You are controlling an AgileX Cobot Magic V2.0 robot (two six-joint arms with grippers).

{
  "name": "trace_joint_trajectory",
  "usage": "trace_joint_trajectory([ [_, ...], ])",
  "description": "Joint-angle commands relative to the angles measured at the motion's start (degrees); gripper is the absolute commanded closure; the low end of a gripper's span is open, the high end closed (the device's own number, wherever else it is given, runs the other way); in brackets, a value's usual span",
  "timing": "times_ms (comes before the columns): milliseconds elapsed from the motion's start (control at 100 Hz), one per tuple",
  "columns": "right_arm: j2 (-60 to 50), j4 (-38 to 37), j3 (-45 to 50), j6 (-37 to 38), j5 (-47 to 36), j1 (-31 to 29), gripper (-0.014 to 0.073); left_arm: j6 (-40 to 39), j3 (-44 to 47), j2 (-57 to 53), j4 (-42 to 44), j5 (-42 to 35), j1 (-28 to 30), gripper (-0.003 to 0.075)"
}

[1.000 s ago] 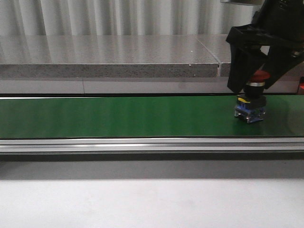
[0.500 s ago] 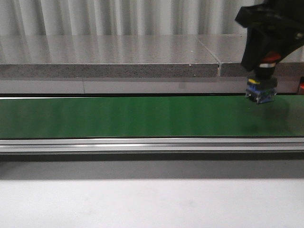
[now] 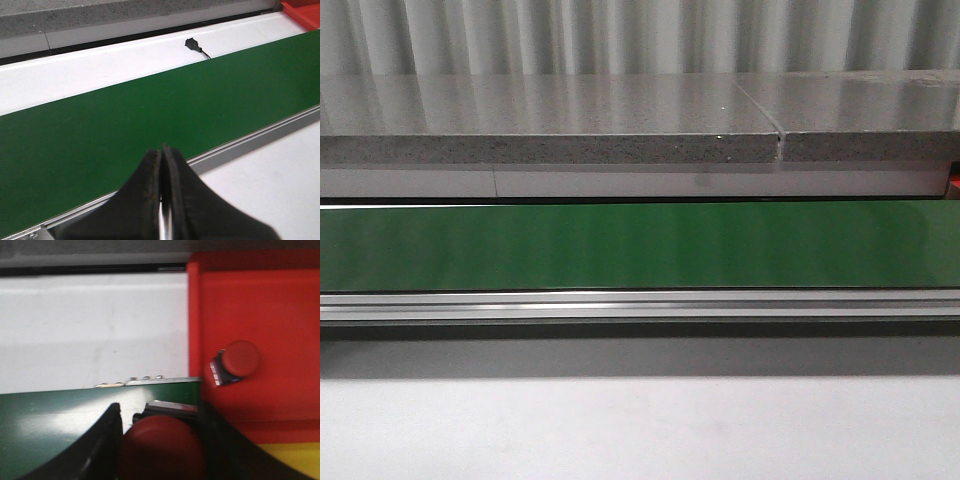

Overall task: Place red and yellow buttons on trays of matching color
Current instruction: 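Place the red button into the red tray and open the right gripper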

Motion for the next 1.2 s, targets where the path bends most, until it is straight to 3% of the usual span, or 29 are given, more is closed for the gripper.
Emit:
trace_joint_trajectory([
  [0,-1.5,0.6,-2.0,0.2,-4.2,-3.4,0.0516,-0.6,-1.5,-0.2,-0.9,-3.6,-0.5,0.0741],
  [230,2.6,0.8,-1.9,2.9,-4.8,-8.5,0.0516,-0.6,-1.5,-0.2,-0.9,-3.6,-0.5,0.0741],
  [1190,17.1,2.7,-1.9,2.9,-13.3,-8.5,0.0516,-0.6,-1.5,-0.2,-0.9,-3.6,-0.5,0.0741],
])
